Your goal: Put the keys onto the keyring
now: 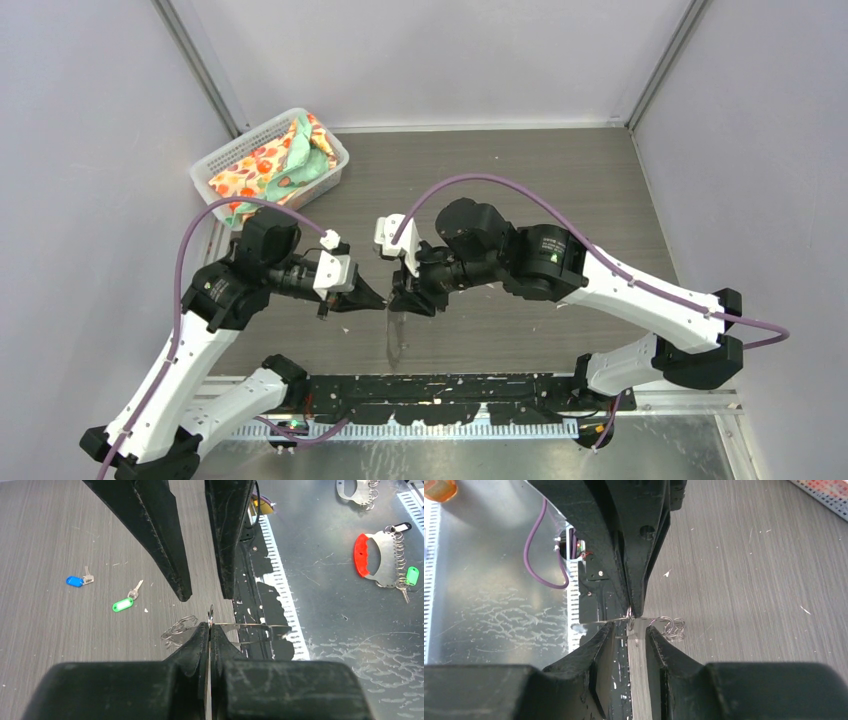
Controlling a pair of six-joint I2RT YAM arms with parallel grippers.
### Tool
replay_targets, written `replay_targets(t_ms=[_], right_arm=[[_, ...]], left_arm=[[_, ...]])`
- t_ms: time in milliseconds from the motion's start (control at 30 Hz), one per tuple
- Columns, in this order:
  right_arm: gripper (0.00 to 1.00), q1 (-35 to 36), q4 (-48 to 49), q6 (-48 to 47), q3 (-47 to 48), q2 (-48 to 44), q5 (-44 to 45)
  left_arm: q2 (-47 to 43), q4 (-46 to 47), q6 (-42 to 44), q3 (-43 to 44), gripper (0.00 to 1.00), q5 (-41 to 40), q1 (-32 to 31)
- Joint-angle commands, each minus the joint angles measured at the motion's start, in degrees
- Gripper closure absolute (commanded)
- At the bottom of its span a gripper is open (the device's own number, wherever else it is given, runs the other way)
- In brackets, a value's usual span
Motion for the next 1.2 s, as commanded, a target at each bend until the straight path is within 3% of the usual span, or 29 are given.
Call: replay_targets(t_ms=[0, 367, 567, 800, 867, 1100, 1167], right_arm=[[0.67, 0.34, 4.56, -0.55, 0.11, 0.22, 1.22], [0.71, 0.36, 1.8, -0.83, 0.97, 2.03, -1.61], [0.99, 0.45, 2.4, -1.2, 0.91, 2.36, -0.65], [0.99, 0.38, 11.75, -0.22, -5.88, -2.22, 1.23], [0.99, 0.39, 16.7, 0.73, -9.31, -4.44, 2.34], [0.99, 0.44, 34.44, 5.48, -21.37, -11.36, 3.69], [0.99, 0.42, 37.16, 6.74, -23.39, -12.91, 3.88]], left_arm=[[-0.66, 3.21, -1.81, 2.14, 1.0, 1.11, 0.11], [-0.72, 3.06, -1.92, 2.38, 1.0, -0.09, 0.11], [-0.73, 3.2, -1.92, 2.61, 1.0, 0.14, 0.11], [-0.7, 3.87, -4.26, 3.16, 1.0, -0.27, 0.11], [-0.89, 5.06, -6.22, 3.09, 0.96, -0.72, 0.11], [-3.1, 7.83, -12.2, 2.25, 0.64, -1.93, 0.11], [-3.44, 5.85, -11.04, 2.84, 0.61, -2.59, 0.16]])
